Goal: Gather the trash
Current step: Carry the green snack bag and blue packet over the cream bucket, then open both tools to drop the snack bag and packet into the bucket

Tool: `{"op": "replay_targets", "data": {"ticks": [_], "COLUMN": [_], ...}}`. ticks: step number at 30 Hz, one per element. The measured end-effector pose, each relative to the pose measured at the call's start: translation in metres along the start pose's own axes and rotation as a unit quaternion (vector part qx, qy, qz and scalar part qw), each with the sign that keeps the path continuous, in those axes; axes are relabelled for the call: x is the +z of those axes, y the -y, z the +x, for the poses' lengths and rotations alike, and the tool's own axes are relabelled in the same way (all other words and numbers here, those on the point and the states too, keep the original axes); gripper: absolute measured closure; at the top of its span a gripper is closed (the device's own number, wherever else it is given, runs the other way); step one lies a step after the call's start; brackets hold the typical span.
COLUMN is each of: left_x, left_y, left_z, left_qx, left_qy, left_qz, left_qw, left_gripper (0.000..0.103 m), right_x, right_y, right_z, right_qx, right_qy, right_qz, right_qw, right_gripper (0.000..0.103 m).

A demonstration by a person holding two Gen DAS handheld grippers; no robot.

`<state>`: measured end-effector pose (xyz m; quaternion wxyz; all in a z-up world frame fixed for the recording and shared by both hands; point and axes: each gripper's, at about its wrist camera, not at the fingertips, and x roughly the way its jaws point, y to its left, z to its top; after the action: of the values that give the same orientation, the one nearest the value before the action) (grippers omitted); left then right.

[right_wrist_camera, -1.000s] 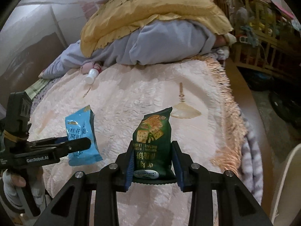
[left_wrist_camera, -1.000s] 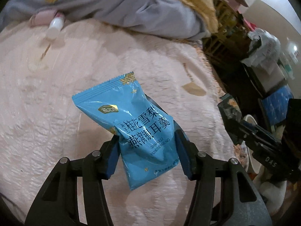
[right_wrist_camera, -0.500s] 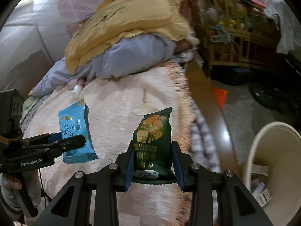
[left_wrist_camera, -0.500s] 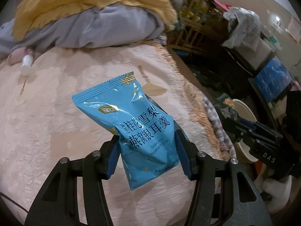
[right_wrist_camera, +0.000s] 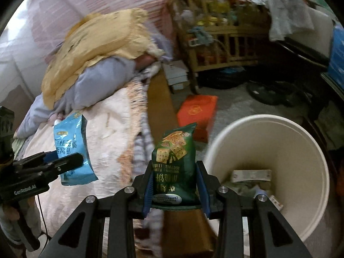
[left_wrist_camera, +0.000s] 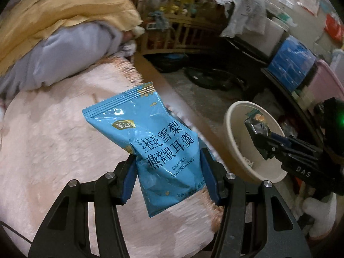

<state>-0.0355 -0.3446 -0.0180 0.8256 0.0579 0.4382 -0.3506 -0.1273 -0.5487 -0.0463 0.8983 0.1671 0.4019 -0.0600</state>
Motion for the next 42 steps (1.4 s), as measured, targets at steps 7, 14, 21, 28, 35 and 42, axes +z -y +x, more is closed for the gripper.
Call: {"op": "replay_targets", "data": {"ticks": [7, 14, 21, 28, 35, 42], "left_x": [0.01, 0.018, 0.024, 0.032, 0.038, 0.039], "left_y": [0.029, 0.05, 0.073, 0.096, 0.114, 0.124], "left_z": [0.019, 0.032, 0.044, 0.058, 0.072, 0.087], "left_qx": [-0.01, -0.019, -0.039, -0.067, -0.083, -0.1], "left_qy": [-0.009, -0.012, -0.018, -0.023, -0.031, -0.042], "left_qz": [0.029, 0.042, 0.061, 0.071, 0.081, 0.083], "left_qw": [0.9995, 0.9989, 0.9972, 0.9949, 0.9927, 0.9906], "left_gripper": [0.05, 0.05, 0.05, 0.049, 0.049, 0.049], "right_x": [-0.004, -0.008, -0.013, -0.016, -0.02, -0.025], "right_y": [0.037, 0.06, 0.078, 0.096, 0.111, 0.127], "right_z": [-0.009, -0.014, -0.016, -0.019, -0.023, -0.026], "right_qx": [-0.02, -0.029, -0.041, -0.049, -0.061, -0.07], "right_qy": [0.003, 0.006, 0.006, 0.01, 0.015, 0.019], "right_qz": [0.029, 0.054, 0.076, 0.101, 0.128, 0.159], "right_qw": [0.999, 0.998, 0.996, 0.994, 0.99, 0.985], "right_gripper": [0.068, 0.068, 0.068, 0.068, 0.068, 0.068]}}
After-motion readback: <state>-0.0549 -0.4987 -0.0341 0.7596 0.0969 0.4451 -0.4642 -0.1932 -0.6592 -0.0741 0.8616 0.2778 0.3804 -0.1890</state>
